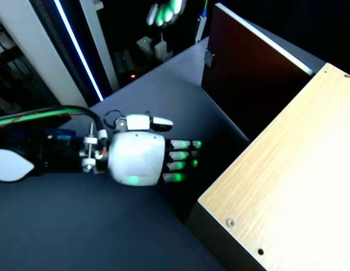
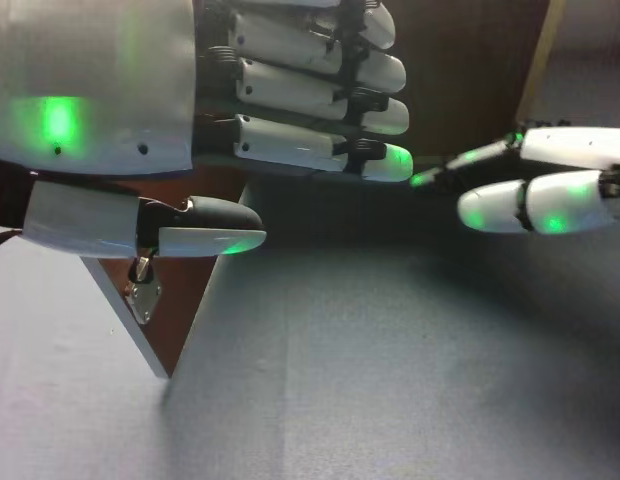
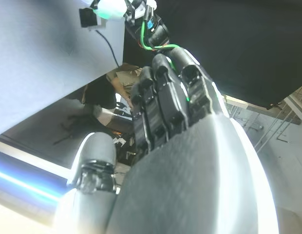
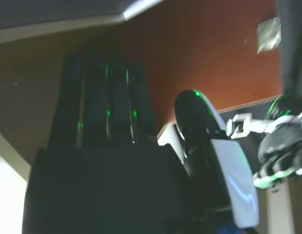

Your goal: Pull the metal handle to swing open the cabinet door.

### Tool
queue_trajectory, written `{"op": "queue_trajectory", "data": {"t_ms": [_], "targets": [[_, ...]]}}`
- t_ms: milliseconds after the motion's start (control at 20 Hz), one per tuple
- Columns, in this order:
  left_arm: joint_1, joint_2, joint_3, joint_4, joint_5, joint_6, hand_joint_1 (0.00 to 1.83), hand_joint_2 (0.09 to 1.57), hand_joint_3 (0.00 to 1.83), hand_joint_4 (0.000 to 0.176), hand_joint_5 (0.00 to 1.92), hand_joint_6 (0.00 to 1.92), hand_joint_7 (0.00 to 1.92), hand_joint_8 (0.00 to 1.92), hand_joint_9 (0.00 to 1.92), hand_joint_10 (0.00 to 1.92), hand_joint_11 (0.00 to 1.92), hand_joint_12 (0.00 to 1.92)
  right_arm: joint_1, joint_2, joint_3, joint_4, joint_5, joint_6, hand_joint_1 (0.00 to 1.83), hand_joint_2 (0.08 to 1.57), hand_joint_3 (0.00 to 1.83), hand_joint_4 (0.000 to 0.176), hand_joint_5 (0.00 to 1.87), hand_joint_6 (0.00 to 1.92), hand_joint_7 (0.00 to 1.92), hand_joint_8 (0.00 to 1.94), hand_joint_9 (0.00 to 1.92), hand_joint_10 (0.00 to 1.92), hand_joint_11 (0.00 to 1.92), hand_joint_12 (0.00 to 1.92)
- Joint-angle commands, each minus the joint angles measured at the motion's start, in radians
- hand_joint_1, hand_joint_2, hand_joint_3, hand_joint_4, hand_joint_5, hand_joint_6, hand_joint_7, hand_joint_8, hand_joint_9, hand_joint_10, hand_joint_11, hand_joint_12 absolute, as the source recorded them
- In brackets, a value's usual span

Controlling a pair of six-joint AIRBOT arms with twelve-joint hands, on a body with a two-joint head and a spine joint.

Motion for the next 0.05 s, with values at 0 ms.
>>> {"op": "queue_trajectory", "data": {"t_ms": [0], "targets": [[-0.010,0.007,0.000,-0.097,-0.026,0.008,0.00,1.57,0.14,0.000,0.36,0.00,0.39,0.00,0.35,0.00,0.00,0.77,0.008,0.013,0.010,0.041,0.094,0.009,0.00,1.57,0.12,0.000,0.40,0.00,0.40,0.00,0.37,0.00,0.00,0.96]]}}
